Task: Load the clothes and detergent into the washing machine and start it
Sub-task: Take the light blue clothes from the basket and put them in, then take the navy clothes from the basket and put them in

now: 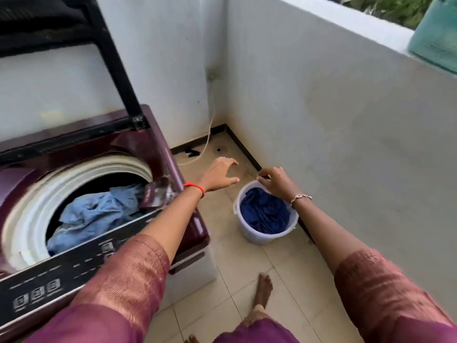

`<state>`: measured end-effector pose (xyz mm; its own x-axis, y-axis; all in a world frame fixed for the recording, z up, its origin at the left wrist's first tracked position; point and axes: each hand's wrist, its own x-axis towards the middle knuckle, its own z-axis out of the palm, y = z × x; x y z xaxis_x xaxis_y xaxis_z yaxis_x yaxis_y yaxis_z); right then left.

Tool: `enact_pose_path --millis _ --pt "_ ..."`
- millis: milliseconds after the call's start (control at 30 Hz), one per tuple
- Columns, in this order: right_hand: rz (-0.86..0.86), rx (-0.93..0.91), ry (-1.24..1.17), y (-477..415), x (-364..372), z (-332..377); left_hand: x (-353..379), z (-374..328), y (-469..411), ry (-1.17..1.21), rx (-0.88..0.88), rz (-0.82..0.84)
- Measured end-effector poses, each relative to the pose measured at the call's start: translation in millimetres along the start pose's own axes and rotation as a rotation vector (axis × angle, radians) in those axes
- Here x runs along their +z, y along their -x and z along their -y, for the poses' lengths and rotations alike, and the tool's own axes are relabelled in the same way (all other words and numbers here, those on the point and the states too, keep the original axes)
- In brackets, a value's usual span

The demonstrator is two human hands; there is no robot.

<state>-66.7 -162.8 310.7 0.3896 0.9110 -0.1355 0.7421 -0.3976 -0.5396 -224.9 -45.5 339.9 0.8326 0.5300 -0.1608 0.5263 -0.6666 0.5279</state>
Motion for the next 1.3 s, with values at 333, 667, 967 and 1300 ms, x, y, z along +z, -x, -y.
enact_pose_path --millis 333,667,967,1300 --pt "0.241 0.297 -0.063 -42.6 18.4 -176.7 105.8 -14.3 -128.2 0.01 -0.08 0.285" --pt "0.37 0.48 -0.036 -73.2 124.0 -288.2 238.1 59.4 -218.4 -0.297 -0.014 0.577" --pt "0.342 0.497 0.031 -140.2 246.1 -366.1 357.7 152.3 -284.7 -0.469 0.049 0.607" --pt "0.558 0.522 0.283 -189.9 376.0 -412.4 451.6 231.8 -328.3 -0.732 0.144 0.538"
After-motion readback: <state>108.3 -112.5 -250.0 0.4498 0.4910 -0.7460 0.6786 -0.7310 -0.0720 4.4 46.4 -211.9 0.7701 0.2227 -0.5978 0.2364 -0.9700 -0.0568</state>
